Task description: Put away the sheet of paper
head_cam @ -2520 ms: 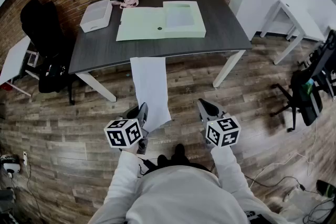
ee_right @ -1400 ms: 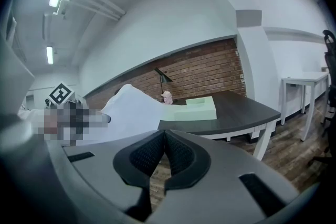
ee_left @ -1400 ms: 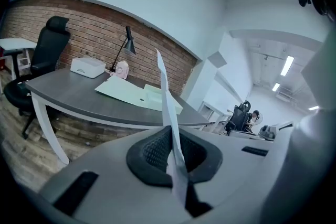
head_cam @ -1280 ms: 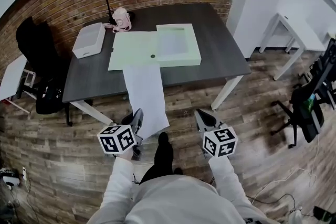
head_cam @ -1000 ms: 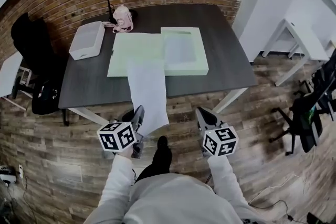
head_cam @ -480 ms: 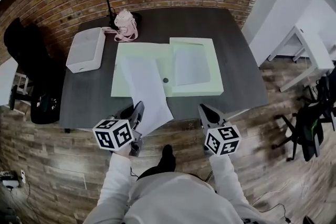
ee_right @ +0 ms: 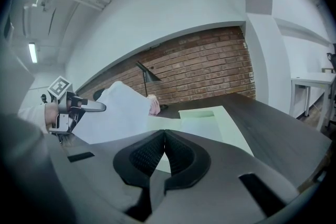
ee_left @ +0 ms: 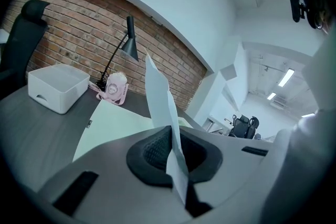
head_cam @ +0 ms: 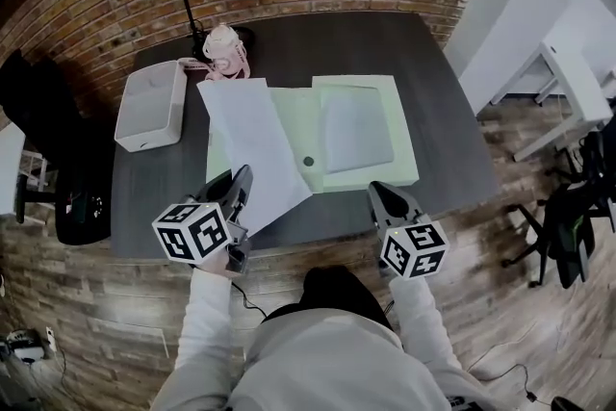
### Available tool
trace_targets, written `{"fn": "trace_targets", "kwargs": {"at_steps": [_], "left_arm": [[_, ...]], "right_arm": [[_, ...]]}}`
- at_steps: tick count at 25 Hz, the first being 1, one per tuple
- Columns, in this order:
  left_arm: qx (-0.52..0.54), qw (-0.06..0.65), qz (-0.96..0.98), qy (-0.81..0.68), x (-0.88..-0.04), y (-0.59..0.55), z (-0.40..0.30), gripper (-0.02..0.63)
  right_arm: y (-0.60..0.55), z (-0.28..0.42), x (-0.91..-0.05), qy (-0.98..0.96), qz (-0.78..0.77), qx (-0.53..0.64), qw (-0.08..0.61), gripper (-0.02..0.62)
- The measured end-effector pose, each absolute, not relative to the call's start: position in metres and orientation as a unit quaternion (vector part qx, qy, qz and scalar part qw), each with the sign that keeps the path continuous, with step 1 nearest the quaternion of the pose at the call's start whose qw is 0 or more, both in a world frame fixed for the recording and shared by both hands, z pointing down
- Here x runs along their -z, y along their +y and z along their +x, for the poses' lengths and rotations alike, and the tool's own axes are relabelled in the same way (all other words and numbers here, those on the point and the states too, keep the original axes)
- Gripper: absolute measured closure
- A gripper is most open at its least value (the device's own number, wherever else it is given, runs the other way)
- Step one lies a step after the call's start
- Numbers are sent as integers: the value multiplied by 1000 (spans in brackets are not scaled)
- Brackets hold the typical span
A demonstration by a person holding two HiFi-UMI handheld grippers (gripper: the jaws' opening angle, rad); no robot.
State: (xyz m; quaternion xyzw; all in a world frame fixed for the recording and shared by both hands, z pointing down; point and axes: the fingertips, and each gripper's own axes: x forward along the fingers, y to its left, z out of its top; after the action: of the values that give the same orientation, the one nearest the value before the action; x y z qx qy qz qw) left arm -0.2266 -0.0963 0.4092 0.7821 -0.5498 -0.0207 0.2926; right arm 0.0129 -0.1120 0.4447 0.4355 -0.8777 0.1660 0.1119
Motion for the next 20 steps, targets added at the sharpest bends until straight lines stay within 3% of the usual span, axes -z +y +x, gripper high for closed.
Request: {"fn": "trace_targets", "kwargs": {"at_steps": [20], "left_arm": [[27, 286, 827, -484, -391, -204, -180, 589]], "right_arm": [[-180, 46, -437, -856, 478, -168, 101, 568]]}}
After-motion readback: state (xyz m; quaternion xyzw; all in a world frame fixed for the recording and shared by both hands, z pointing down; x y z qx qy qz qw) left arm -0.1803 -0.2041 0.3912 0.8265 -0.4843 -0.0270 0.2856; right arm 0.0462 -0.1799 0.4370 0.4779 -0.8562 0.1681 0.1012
